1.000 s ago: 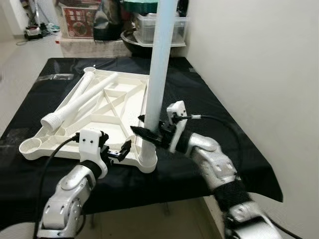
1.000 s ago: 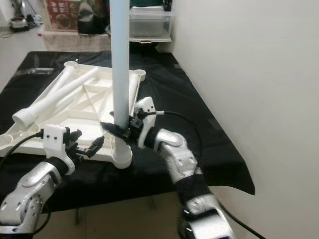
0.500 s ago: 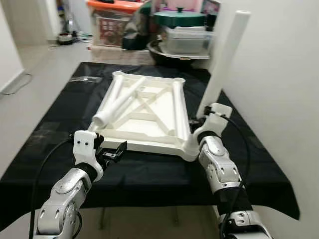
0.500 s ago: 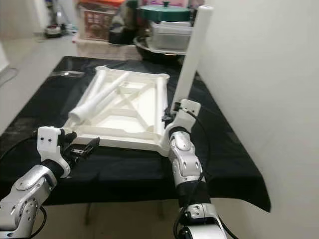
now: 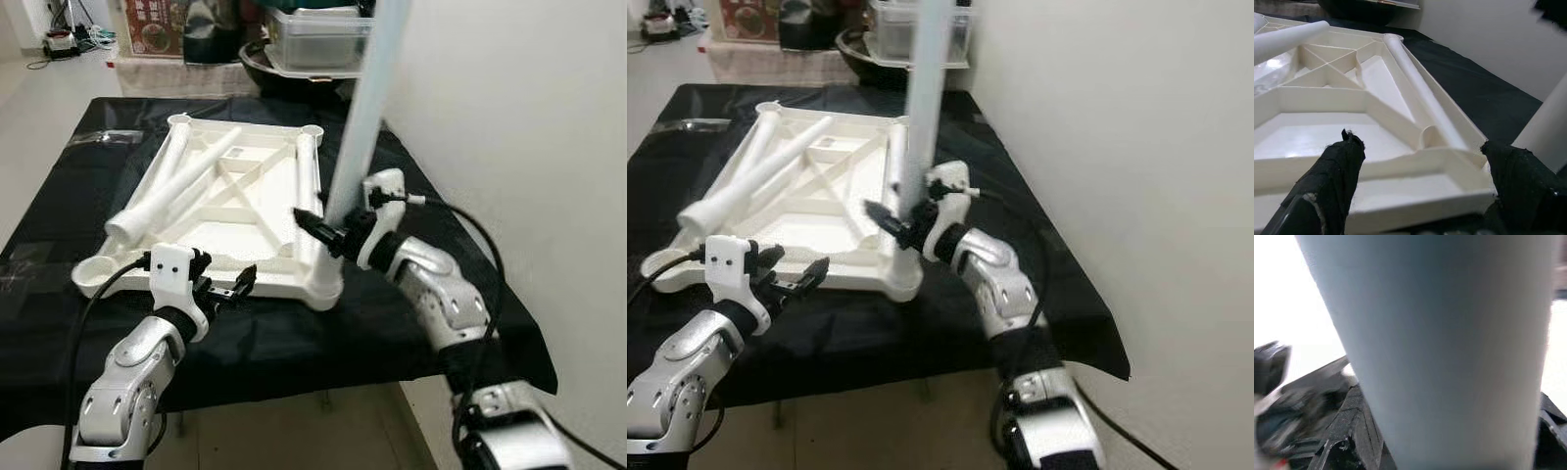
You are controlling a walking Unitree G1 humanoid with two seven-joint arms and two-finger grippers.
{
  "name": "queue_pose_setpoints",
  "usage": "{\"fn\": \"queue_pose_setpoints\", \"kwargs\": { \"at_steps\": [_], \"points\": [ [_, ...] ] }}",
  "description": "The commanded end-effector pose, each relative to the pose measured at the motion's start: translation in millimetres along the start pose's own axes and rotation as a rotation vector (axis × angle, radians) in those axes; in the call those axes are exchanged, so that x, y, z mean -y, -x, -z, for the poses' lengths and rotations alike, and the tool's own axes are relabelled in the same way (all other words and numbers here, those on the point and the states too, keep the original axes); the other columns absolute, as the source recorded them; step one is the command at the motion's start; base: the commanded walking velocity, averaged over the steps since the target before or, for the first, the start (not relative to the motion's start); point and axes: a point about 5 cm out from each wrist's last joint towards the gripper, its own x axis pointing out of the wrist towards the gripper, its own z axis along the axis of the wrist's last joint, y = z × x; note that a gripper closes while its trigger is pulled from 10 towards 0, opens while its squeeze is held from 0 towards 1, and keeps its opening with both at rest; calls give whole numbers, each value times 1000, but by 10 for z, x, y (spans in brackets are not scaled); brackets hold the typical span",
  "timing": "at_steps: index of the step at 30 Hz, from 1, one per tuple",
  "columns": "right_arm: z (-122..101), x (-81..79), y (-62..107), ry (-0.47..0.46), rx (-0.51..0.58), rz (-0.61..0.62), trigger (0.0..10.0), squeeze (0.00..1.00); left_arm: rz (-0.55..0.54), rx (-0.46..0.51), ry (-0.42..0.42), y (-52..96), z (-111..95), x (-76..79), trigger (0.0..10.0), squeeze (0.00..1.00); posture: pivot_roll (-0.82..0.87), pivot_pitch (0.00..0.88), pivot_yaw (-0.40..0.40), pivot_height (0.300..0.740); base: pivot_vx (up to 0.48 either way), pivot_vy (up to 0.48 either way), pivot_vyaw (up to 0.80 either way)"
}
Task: Building children table
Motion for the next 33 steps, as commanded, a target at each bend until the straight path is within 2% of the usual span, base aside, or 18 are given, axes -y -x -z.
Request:
{"fn": "queue_pose_setpoints", "kwargs": {
  "at_steps": [1, 3, 8, 10, 12, 13, 14, 15, 18, 19, 22, 23, 25, 27, 28, 29, 30, 33],
  "points": [
    [196, -18, -43, -13, -60, 23, 0, 0, 0, -8, 8, 10, 31, 15, 10000, 0, 93, 0, -129, 740, 0, 0, 0],
    [196, -18, -43, -13, -60, 23, 0, 0, 0, -8, 8, 10, 31, 15, 10000, 0, 93, 0, -129, 740, 0, 0, 0],
    [378, 98, -51, -86, -122, 302, 0, 0, -2, -7, 8, 34, 36, 18, 10000, 0, 87, 0, -125, 740, 0, 0, 0],
    [391, 112, -45, -100, -130, 329, 0, 0, -1, -10, 1, 36, 40, 20, 10000, 0, 87, 0, -125, 740, 0, 0, 0],
    [631, 438, 356, -149, -233, 924, 0, 0, 5, -11, 10, 30, 37, 17, 10000, 0, 80, 0, -113, 740, 0, 0, 0],
    [631, 438, 356, -149, -233, 924, 0, 0, 5, -11, 10, 30, 37, 17, 10000, 0, 80, 0, -113, 740, 0, 0, 0],
    [742, 501, 564, -156, -276, 1137, 0, 0, 8, -14, 2, 28, 41, 21, 10000, 0, 81, 0, -112, 740, 0, 0, 0],
    [806, 501, 700, -137, -302, 1251, 0, 0, 7, -15, 5, 22, 43, 12, 10000, 0, 84, 0, -109, 740, 0, 0, 0],
    [826, 453, 728, -111, -311, 1257, 0, 0, 6, -13, 16, 14, 39, -2, 10000, 0, 74, 0, -100, 740, 0, 0, 0],
    [813, 421, 673, -96, -310, 1204, 9725, 0, 12, -17, 6, 10, 43, 7, 10000, 0, 54, 0, -92, 740, 0, 0, 0],
    [781, 356, 520, -123, -270, 1062, 10000, 0, 17, -19, 3, 0, 42, 13, 10000, 0, 58, 0, -92, 740, 0, 0, 0],
    [702, 317, 421, -135, -194, 964, 10000, 1000, 18, -14, 13, -6, 33, 8, 10000, 0, 58, 0, -92, 740, 0, 0, 0],
    [528, 246, 262, -153, -74, 794, 10000, 1000, 20, -13, 14, -10, 27, 8, 10000, 0, 55, 0, -93, 740, 0, 0, 0],
    [467, 223, 215, -162, -41, 740, 10000, 1000, 22, -16, 5, -10, 32, 14, 10000, 0, 56, 0, -94, 740, 0, 0, 0],
    [370, 178, 132, -171, -12, 613, 10000, 1000, 17, -14, 9, -9, 30, 0, 10000, 0, 59, 0, -95, 740, 0, 0, 0],
    [286, 144, 82, -165, 10, 512, 10000, 4, 15, -9, 19, -8, 23, -10, 10000, 0, 55, 0, -95, 740, 0, 0, 0],
    [286, 144, 82, -165, 10, 512, 10000, 4, 15, -9, 19, -8, 23, -10, 10000, 0, 55, 0, -95, 740, 0, 0, 0],
    [158, 49, 33, -134, 18, 286, 10000, 0, 17, -1, 33, -3, 8, -13, 10000, 0, 53, 0, -95, 740, 0, 0, 0]
  ]
}}
